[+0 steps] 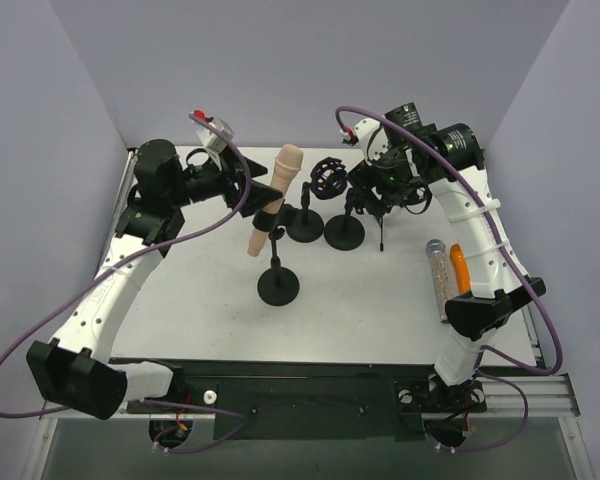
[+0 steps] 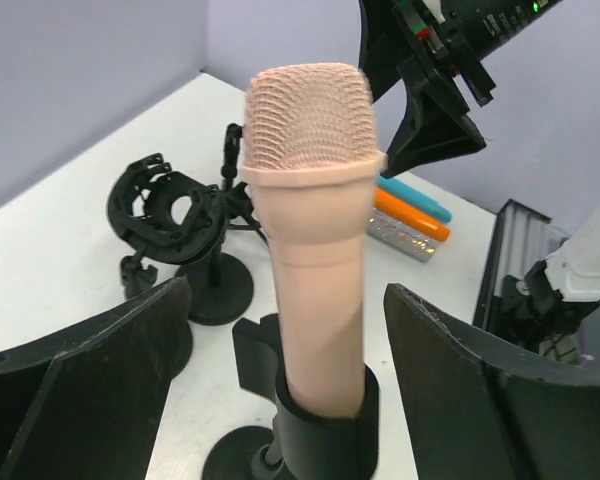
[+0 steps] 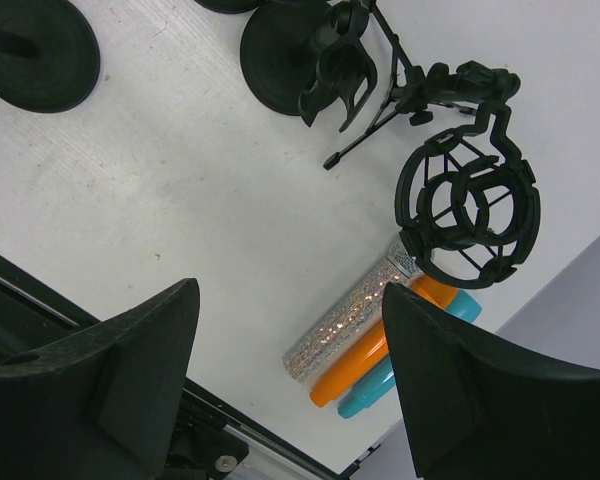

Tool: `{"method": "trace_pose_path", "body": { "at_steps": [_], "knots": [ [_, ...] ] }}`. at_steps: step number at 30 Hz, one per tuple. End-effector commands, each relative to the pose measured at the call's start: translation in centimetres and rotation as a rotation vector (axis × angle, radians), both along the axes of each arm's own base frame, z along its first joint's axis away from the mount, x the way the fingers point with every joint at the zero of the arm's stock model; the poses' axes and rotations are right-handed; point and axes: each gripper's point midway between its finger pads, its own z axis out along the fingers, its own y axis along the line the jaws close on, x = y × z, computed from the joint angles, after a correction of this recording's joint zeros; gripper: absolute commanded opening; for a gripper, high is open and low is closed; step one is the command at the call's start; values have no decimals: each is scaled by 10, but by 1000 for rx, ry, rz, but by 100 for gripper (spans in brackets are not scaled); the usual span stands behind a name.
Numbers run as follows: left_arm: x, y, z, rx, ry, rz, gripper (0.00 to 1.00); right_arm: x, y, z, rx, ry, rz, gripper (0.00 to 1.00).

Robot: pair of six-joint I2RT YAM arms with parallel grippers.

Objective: Remove the microphone from the stand

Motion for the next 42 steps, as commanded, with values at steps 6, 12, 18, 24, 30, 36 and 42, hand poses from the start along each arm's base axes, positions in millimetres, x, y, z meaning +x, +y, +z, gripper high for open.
{"method": "trace_pose_path", "body": {
  "at_steps": [6, 12, 18, 24, 30, 36, 42],
  "knots": [
    [-39, 36, -24, 245, -190, 70, 90, -10, -12, 6, -2, 8, -8, 68],
    [-37, 24, -47, 295, -160, 76, 89, -6, -6, 6, 15, 13, -4, 68],
    [-31, 7, -49, 253, -134, 40, 70, -6, -1, 11, 149, 53, -46, 69],
    [-50, -6, -48, 255, -189, -150, 49, -31, 8, 38, 402, 58, 135, 76],
    [-60, -17, -47, 247, -285, -318, 48, -52, 33, 26, 572, -161, 304, 84],
    [-41, -18, -49, 328, -325, -324, 71, -46, 38, 20, 587, -190, 259, 84],
    [-31, -10, -29, 340, -358, -205, 83, -48, 41, 13, 602, -182, 279, 84]
  ]
}}
